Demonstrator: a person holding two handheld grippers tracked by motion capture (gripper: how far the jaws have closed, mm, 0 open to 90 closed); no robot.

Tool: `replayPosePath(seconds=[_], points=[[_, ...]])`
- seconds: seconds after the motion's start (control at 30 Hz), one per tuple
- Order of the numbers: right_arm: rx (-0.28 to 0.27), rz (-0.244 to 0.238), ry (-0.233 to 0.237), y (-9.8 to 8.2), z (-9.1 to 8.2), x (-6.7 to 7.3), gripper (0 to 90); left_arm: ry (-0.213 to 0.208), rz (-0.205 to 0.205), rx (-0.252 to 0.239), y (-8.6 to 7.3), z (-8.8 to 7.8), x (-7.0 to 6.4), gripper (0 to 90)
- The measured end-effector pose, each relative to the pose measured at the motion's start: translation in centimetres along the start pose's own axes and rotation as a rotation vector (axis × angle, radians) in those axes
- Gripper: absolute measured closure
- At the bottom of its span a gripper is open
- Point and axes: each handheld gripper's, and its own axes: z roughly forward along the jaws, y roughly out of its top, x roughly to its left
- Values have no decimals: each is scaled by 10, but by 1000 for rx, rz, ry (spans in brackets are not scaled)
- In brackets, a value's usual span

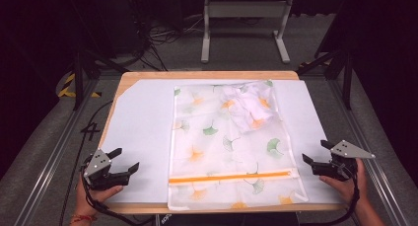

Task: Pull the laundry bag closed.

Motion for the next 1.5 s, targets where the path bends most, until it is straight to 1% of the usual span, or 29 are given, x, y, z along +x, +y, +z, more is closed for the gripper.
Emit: replayPosePath(seconds=[0.13, 0.2, 0.23, 0.27, 0.33, 0.4, 0.57, 0.7, 0.83, 1.07, 1.23, 1.37, 1.5], points=[[-5, 5, -12, -3, -3, -2, 136, -2, -2, 5, 0, 0, -5, 157], [-17, 22, -11, -3, -4, -3, 133, -6, -7, 0, -1, -2, -6, 144], [-19, 26, -10, -3, -4, -3, 131, -7, -15, -6, -1, -2, -6, 139], [-19, 26, -12, -3, -3, -3, 130, -8, -21, -11, -1, -3, -7, 134], [-9, 14, -16, -4, -2, -1, 129, -7, -17, -13, -1, -4, -7, 132], [-11, 9, -17, -3, -3, 0, 127, -13, -22, -13, -1, -4, -7, 129], [-25, 9, -15, -2, -4, 2, 126, -10, -15, -3, -2, -2, -7, 125], [-8, 3, -23, -2, -2, 4, 126, -10, -15, -1, -2, -2, -7, 125], [-7, -4, -25, -3, -2, 4, 126, -8, -12, 6, -2, -1, -7, 126], [-2, 1, -35, -4, -2, 2, 129, -11, -3, 16, -2, 1, -8, 125], [-11, 5, -33, -3, -2, 2, 128, -8, 2, 19, -3, 1, -8, 125], [-4, 6, -28, -3, -2, 3, 126, -7, 0, 19, -3, 1, -8, 126], [5, 8, -34, -4, -1, 3, 125, -7, 1, 26, -2, 2, -8, 126]])
